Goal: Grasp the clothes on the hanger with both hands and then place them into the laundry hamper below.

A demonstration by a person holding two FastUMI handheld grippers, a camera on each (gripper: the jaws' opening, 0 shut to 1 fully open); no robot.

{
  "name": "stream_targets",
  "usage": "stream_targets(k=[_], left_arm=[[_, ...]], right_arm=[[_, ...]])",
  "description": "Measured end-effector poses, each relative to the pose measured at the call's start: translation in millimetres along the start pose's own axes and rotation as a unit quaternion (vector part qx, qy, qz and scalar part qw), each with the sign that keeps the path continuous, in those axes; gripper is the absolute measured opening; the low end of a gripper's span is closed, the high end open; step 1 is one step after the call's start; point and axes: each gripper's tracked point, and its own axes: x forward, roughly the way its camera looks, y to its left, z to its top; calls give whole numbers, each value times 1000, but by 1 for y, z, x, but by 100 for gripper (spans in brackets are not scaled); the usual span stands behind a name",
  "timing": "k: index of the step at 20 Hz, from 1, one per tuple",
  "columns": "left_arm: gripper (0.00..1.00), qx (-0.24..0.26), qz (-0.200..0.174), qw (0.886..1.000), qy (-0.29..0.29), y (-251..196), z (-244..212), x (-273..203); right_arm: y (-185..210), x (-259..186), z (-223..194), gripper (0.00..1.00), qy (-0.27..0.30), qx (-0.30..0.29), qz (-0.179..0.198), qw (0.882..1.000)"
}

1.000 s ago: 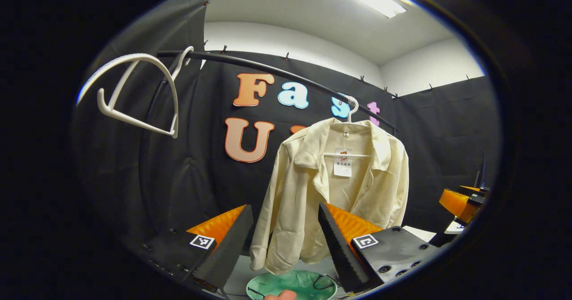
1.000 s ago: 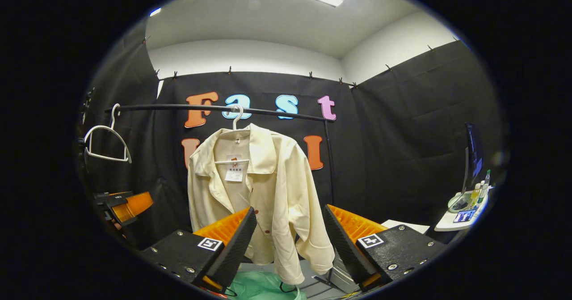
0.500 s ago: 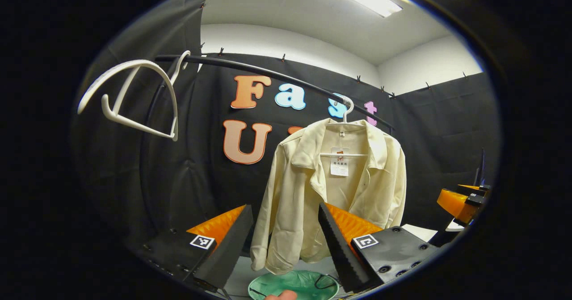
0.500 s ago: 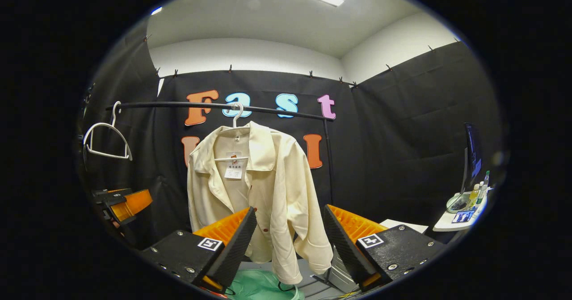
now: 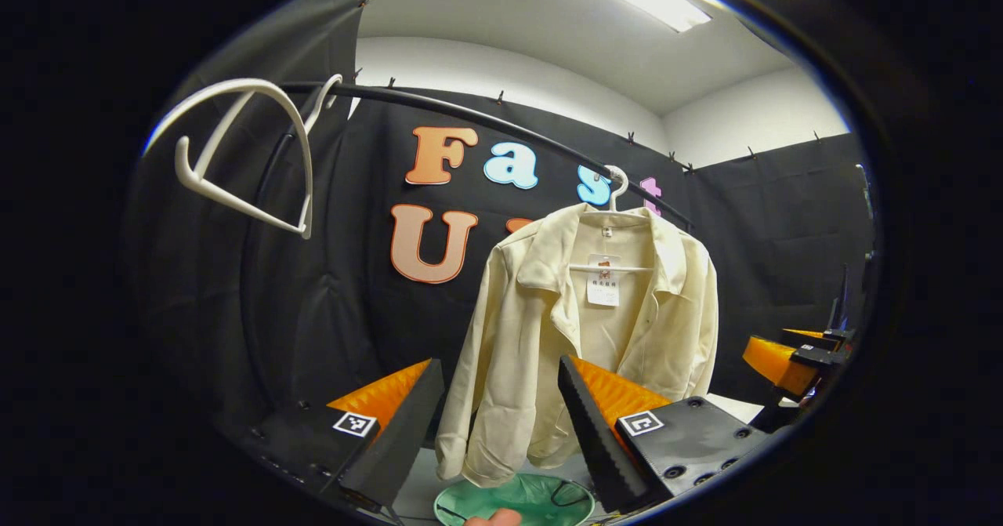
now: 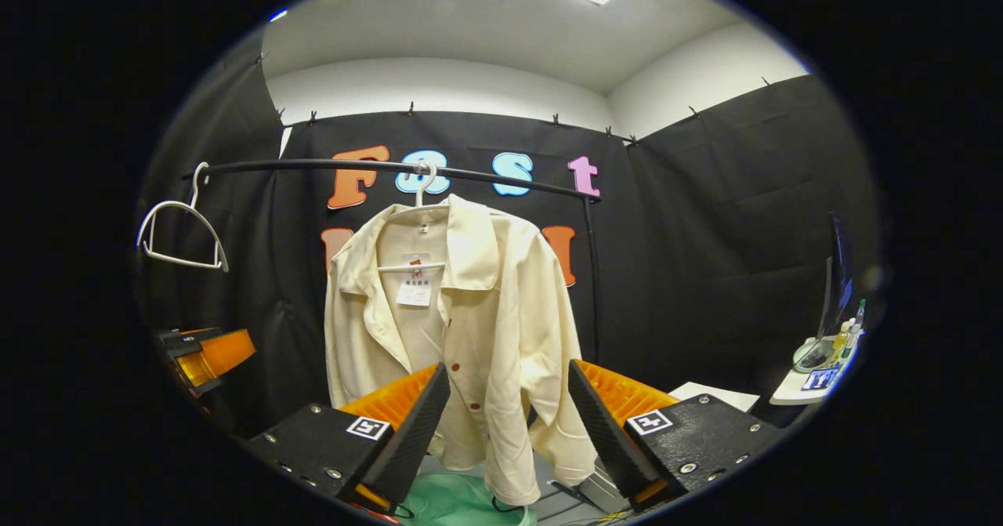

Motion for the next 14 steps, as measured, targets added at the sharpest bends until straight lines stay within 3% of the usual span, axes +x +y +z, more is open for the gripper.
stream_targets(k=[4,9,11,14], left_arm=[[100,10,-3,1000,7,11,-5,14],[96,10,-23,1000,13,12,-12,28],[100,8,-34,999,15,14,-14,32],[96,-3,-45,999,16,19,-15,36]], right_arm=[[32,50,-10,94,10,-8,17,1000],[77,128,-13,94,-10,-1,18,1000],[73,166,-30,95,1,-8,-19,1000],[37,200,-47,96,13,1,-115,993]])
